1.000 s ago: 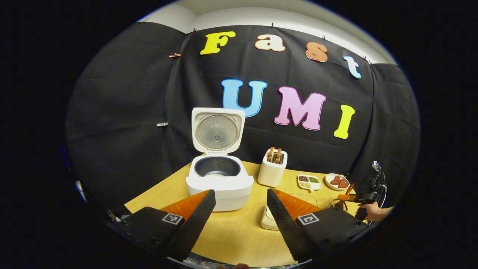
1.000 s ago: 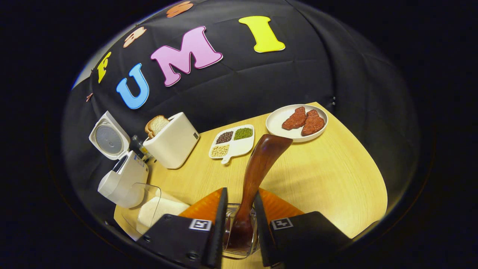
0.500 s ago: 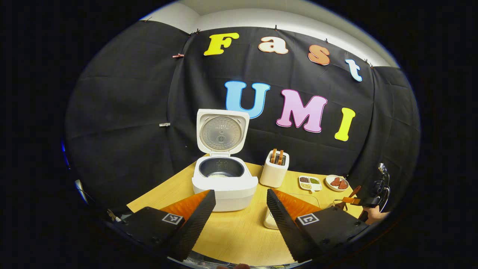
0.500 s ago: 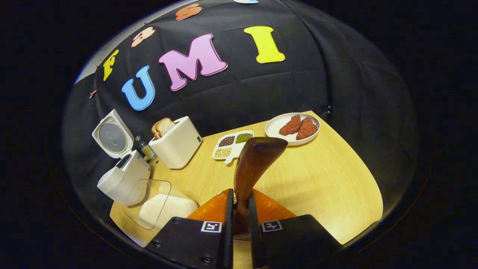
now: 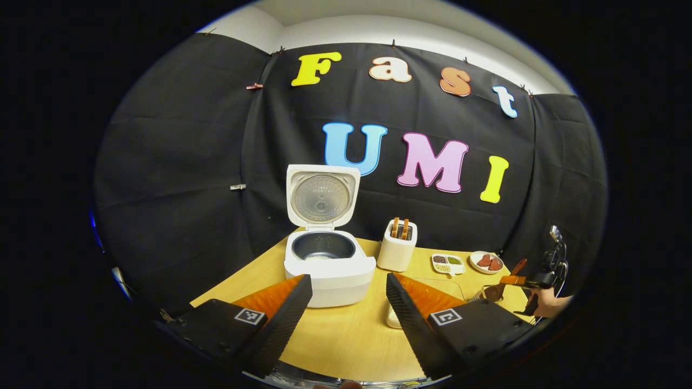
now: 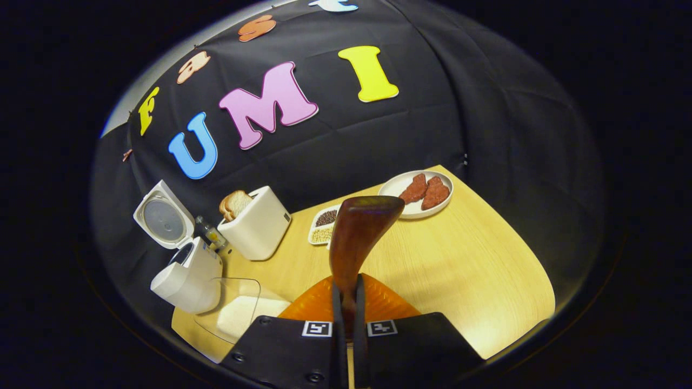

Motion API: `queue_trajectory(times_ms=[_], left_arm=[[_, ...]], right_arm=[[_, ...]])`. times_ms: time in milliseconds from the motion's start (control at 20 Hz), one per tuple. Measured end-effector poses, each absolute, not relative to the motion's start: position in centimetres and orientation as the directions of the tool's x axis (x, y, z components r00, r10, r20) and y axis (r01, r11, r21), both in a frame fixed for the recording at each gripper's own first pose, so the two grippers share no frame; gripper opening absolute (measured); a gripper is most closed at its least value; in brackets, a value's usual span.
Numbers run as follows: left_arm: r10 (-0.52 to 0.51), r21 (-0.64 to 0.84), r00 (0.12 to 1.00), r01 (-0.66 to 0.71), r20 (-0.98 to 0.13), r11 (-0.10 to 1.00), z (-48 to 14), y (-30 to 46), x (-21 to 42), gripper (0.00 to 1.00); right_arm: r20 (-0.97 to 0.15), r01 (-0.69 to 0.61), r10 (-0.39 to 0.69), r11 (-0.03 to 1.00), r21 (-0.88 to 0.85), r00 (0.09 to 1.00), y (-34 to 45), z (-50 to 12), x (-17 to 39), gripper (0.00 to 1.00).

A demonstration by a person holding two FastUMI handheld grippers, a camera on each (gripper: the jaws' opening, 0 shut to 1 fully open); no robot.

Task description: Close the left gripper, press the button to open the rice cooker; take a wooden spoon from the chopstick holder with the right hand, scoop a spoonful of rice and pour it into the rice cooker, then put the wooden spoon back into the chopstick holder.

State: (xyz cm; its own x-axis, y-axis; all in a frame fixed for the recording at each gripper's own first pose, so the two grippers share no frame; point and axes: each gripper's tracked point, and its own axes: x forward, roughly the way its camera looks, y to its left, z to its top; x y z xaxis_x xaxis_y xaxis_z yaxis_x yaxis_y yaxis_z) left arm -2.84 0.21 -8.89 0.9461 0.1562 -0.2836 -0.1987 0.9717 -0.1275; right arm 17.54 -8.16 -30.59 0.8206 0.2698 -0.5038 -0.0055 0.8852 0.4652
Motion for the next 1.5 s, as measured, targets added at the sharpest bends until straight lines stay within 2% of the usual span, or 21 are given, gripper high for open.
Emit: queue_trajectory(times_ms=[250,450,550,850,1100,1500], left_arm=[[0.098,-0.087,0.964,-0.123,-0.249,0.989,-8.3,0.3,-2.6,0.95],[0.036,-0.079,0.971,-0.056,-0.236,0.995,-8.3,0.5,-2.3,0.96],[0.008,-0.097,0.971,-0.031,-0.237,0.995,-8.6,0.8,-2.2,0.95],[-0.019,-0.115,0.969,-0.010,-0.246,0.993,-9.3,3.5,-2.6,0.95],[0.020,-0.132,0.964,-0.057,-0.266,0.990,-10.5,6.9,-3.4,0.95],[0.070,-0.137,0.957,-0.113,-0.283,0.984,-11.3,10.3,-4.2,0.95]], right_arm=[[-0.402,-0.069,0.292,0.872,0.484,0.868,-5.6,-23.7,17.3,0.09],[-0.336,-0.153,0.344,0.862,0.484,0.877,0.3,-19.7,16.4,0.08],[-0.341,-0.191,0.362,0.876,0.444,0.868,3.8,-19.5,15.8,0.09],[-0.426,-0.241,0.393,0.898,0.369,0.815,13.5,-23.6,15.3,0.09],[-0.537,-0.181,0.303,0.946,0.268,0.787,15.9,-29.1,16.1,0.09],[-0.611,-0.105,0.294,0.939,0.326,0.735,20.3,-32.7,15.0,0.09]])
